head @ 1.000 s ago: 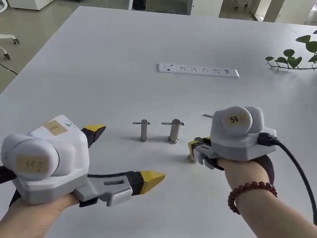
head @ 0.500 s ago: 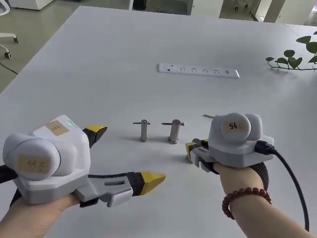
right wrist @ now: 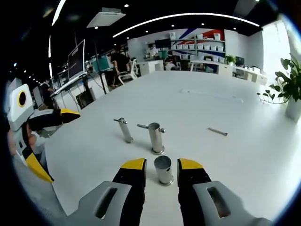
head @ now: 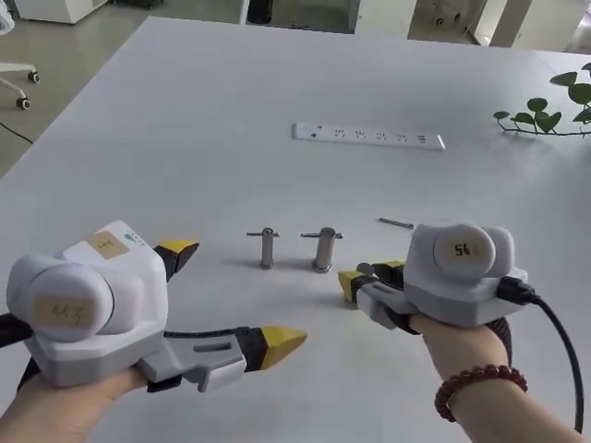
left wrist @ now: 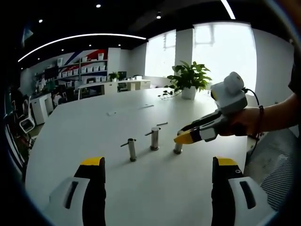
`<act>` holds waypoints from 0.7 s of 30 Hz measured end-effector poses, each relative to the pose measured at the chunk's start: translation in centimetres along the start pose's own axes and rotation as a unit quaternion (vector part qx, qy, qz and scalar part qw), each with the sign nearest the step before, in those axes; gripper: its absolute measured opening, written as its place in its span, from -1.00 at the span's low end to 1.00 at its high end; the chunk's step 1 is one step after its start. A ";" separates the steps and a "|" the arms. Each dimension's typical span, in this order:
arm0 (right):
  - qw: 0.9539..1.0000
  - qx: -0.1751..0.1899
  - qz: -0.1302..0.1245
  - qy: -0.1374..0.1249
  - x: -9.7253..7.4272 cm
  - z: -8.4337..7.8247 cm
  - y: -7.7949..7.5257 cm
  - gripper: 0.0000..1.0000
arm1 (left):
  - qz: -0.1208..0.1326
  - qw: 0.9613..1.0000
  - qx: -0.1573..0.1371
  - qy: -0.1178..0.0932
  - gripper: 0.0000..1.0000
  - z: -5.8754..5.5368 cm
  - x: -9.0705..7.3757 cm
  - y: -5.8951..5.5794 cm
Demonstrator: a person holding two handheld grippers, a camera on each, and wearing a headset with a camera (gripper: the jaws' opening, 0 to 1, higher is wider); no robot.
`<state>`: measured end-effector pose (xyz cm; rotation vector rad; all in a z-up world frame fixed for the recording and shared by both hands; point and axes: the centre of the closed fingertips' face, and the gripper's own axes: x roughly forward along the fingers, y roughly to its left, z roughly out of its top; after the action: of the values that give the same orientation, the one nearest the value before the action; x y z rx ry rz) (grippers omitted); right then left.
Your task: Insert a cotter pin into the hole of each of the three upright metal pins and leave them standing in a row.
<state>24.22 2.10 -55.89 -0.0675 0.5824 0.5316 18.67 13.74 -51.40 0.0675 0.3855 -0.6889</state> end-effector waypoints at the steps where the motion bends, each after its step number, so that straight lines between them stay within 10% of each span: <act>1: 1.000 -0.005 0.005 0.003 -0.2 0.0 0.0 -0.58 | 0.000 1.000 0.000 -0.001 0.88 0.0 0.0 0.0; 21: 0.991 -0.105 0.066 0.041 -3.0 1.7 -4.1 -0.63 | 0.000 1.000 0.002 -0.008 0.82 0.3 -0.1 -0.1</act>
<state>25.01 -2.47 -53.22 -0.2518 0.6123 0.7199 18.67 13.68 -51.08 0.0650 0.3683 -0.6907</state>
